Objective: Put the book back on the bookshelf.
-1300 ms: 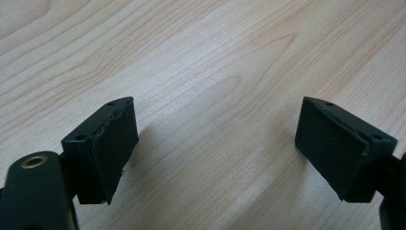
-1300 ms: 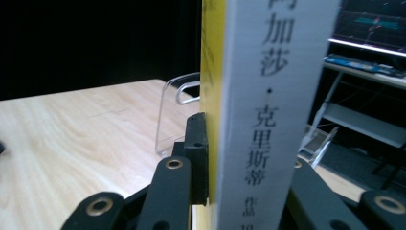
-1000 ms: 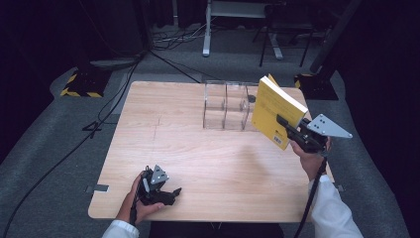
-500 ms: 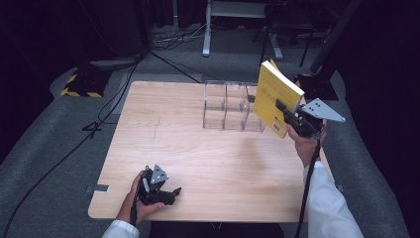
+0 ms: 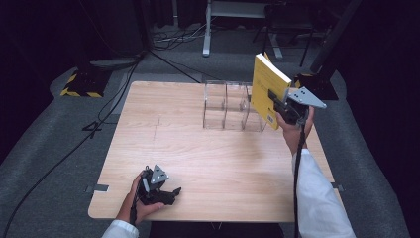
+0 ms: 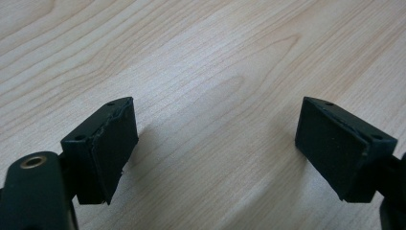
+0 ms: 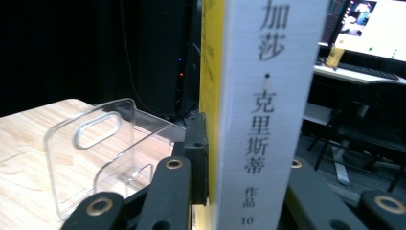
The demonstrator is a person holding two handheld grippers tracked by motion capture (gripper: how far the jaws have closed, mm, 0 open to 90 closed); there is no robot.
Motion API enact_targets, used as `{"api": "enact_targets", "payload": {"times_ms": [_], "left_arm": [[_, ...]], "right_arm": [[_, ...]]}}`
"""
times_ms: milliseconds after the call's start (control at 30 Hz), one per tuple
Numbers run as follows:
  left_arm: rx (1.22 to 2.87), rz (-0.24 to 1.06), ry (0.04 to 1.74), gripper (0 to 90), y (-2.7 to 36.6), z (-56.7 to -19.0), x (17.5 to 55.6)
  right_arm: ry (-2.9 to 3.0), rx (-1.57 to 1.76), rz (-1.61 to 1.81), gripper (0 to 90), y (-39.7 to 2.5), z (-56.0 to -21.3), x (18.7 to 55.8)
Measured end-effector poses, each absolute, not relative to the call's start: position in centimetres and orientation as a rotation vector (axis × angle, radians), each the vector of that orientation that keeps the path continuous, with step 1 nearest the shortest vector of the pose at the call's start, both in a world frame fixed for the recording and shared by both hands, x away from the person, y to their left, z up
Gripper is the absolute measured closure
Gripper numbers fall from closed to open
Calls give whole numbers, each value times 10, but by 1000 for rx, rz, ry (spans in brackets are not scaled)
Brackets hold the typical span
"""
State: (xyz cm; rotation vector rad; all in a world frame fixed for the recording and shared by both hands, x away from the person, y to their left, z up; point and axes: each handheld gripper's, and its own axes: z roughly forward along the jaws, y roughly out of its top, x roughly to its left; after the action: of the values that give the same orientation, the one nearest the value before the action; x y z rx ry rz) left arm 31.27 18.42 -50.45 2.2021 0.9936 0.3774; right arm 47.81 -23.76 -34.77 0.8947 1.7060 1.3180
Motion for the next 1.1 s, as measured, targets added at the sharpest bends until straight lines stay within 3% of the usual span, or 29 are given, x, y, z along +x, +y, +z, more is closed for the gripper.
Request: {"api": "enact_targets", "payload": {"times_ms": [1100], "left_arm": [[2199,385,1002,154,184,-504,311]], "right_arm": [[1659,1063,1269,759,-210,-400,534]]}}
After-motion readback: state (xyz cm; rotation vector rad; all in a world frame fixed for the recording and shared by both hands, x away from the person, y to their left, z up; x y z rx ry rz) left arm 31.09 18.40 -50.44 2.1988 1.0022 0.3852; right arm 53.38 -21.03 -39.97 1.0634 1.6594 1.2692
